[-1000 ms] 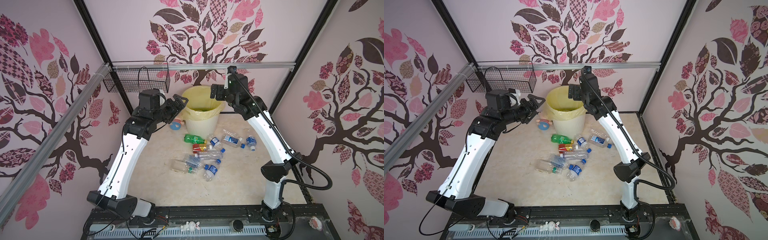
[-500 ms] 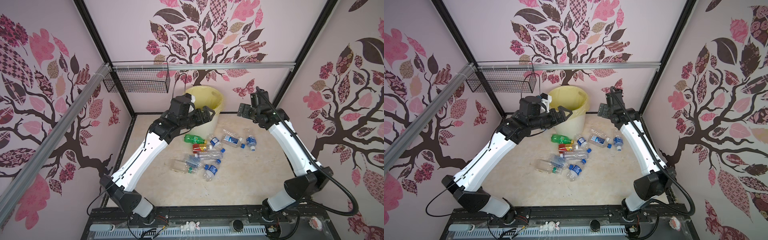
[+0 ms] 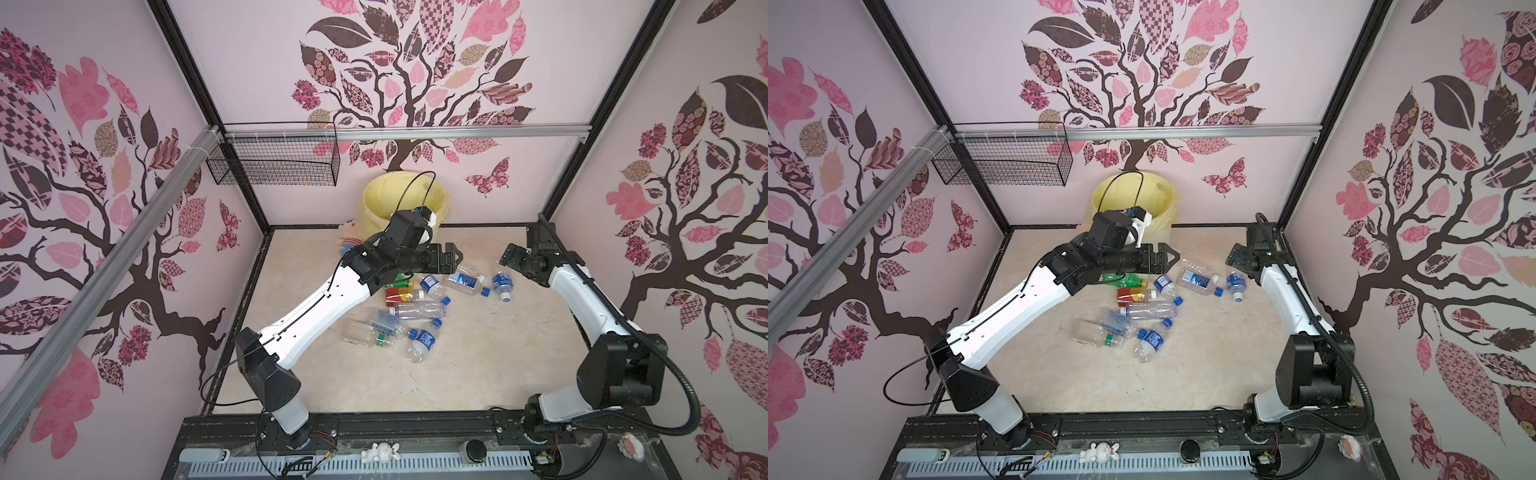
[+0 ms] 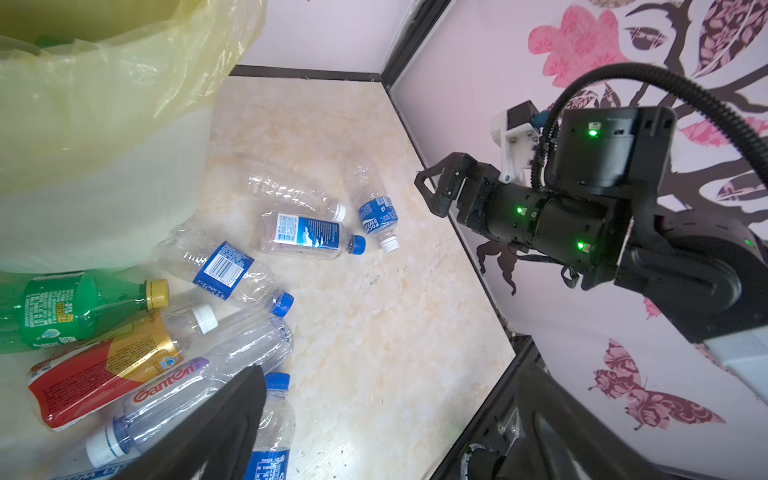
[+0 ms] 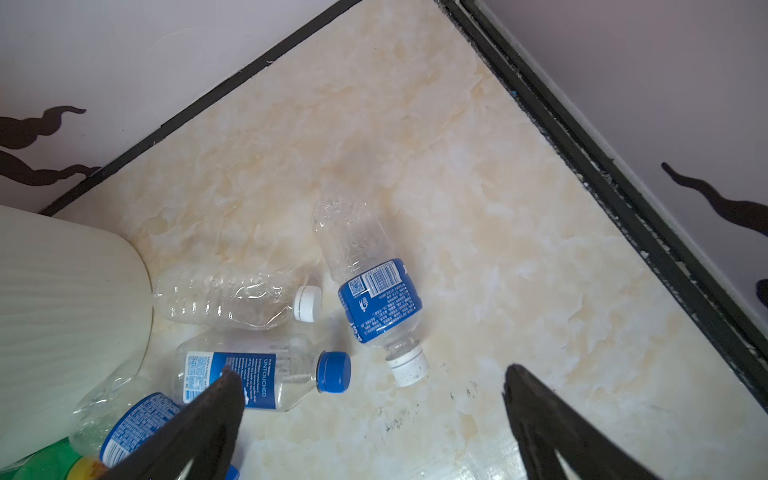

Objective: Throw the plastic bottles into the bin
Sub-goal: 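Lower right gripper onto blue-label water bottle and close while left arm approaches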

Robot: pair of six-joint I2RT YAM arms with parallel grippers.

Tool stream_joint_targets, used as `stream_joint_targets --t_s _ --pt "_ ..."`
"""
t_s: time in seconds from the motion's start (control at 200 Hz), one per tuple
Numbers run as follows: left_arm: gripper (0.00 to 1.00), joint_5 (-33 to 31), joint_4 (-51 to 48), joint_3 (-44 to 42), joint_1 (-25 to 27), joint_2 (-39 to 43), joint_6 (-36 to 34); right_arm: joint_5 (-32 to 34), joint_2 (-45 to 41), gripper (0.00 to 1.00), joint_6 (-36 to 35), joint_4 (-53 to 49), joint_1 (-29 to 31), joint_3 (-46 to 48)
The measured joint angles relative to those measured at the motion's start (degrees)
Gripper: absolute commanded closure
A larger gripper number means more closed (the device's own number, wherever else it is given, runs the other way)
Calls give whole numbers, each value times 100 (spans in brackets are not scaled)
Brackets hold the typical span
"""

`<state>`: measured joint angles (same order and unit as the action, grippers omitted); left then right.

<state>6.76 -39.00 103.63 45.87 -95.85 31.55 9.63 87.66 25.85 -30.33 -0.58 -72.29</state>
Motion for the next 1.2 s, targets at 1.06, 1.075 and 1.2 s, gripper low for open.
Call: stream_joint_targets --t_s 1.06,1.075,1.2 --pt "3 -1620 111 -46 435 -651 -2479 -804 1978 46 -713 973 -186 22" --pt "3 -1670 109 -39 431 -660 -2476 -813 1978 47 -728 968 -186 20" --pt "3 -1947 61 4 422 -743 -2417 -817 1976 49 -728 955 -186 20"
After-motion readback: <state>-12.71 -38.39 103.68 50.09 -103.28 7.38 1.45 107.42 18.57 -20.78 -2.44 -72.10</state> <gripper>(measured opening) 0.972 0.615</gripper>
